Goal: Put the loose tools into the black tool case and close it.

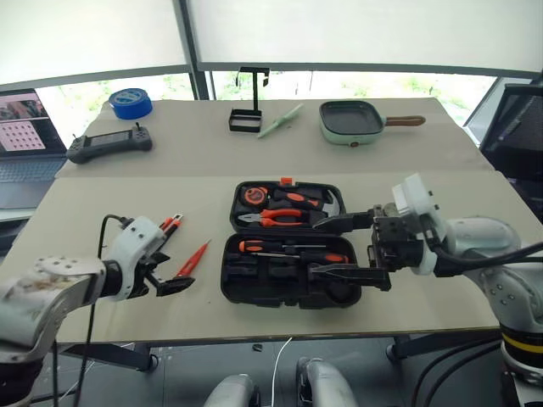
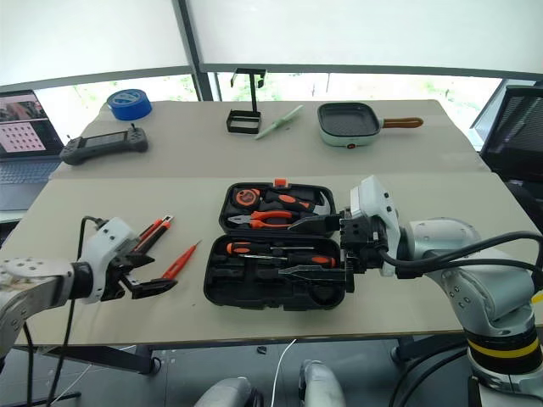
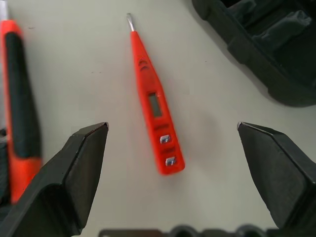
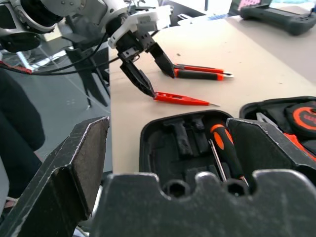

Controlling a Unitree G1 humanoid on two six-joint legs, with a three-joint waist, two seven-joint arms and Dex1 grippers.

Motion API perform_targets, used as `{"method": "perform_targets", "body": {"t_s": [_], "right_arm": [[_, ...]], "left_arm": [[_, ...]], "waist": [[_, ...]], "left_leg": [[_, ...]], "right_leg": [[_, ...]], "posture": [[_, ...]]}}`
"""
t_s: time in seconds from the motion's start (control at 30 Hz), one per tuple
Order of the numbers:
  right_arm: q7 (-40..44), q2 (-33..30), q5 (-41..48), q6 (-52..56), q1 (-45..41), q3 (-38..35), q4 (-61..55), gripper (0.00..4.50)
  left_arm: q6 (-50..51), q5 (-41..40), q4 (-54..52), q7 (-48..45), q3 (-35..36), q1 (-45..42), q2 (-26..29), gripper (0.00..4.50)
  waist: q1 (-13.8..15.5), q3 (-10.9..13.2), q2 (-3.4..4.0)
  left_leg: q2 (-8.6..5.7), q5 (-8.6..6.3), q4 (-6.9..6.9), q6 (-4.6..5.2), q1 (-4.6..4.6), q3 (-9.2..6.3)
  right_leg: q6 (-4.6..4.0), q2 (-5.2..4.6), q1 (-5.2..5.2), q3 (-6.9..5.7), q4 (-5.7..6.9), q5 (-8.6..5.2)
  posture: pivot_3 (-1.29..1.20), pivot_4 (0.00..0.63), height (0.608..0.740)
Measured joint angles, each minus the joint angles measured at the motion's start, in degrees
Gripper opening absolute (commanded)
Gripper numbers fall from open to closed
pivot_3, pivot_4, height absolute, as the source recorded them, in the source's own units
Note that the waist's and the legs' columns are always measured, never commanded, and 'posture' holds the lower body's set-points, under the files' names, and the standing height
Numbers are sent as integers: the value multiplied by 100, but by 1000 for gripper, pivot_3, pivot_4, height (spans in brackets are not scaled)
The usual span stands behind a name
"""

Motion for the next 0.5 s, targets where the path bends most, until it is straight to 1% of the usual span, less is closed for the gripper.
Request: {"method": "perform_targets", "body": {"t_s": [0.1, 0.23, 0.3, 0.33, 0.43, 0.47, 0.5], "right_arm": [[-112, 22, -33, -78, 82, 47, -113, 4431], [-257, 34, -50, -157, 178, 110, -194, 4431], [-302, 33, -49, -169, 200, 108, -224, 4500], [-328, 33, -49, -172, 220, 108, -242, 4500], [-394, 31, -48, -179, 260, 108, -260, 4500], [-409, 30, -48, -180, 267, 108, -263, 4500], [-415, 27, -47, -181, 274, 108, -268, 4500]], "left_arm": [[27, 220, 457, 192, -537, -266, 5, 4500], [-140, 425, 634, 238, -979, -475, 58, 4500], [-171, 471, 681, 261, -1060, -541, 20, 3983], [-178, 497, 697, 289, -1083, -557, -25, 3861], [-262, 559, 723, 335, -1110, -551, -44, 2655], [-311, 582, 752, 339, -1111, -542, -44, 2325], [-356, 605, 781, 339, -1108, -537, -45, 1856]], "waist": [[-29, 0, 0], [-19, 0, 2], [5, 0, 2], [20, -1, 2], [41, -1, 2], [45, -1, 2], [48, -1, 2]], "left_leg": [[-1, 3, -10, -6, 10, 3], [-3, 8, -25, -16, 28, 6], [-3, 12, -26, -23, 32, 5], [-3, 13, -27, -25, 33, 5], [-2, 14, -27, -26, 34, 4], [-2, 14, -27, -25, 33, 4], [-2, 14, -27, -25, 33, 4]], "right_leg": [[-2, 0, 3, 2, -1, -1], [-4, -5, 13, 10, 0, -3], [-5, -5, 17, 11, 1, -3], [-5, -5, 17, 14, 2, -3], [-5, -5, 17, 18, 5, -3], [-5, -5, 16, 18, 4, -3], [-5, -5, 16, 17, 3, -3]], "posture": [[0, 150, 740], [0, 150, 740], [0, 150, 740], [0, 150, 740], [0, 150, 740], [0, 150, 740], [0, 150, 740]]}}
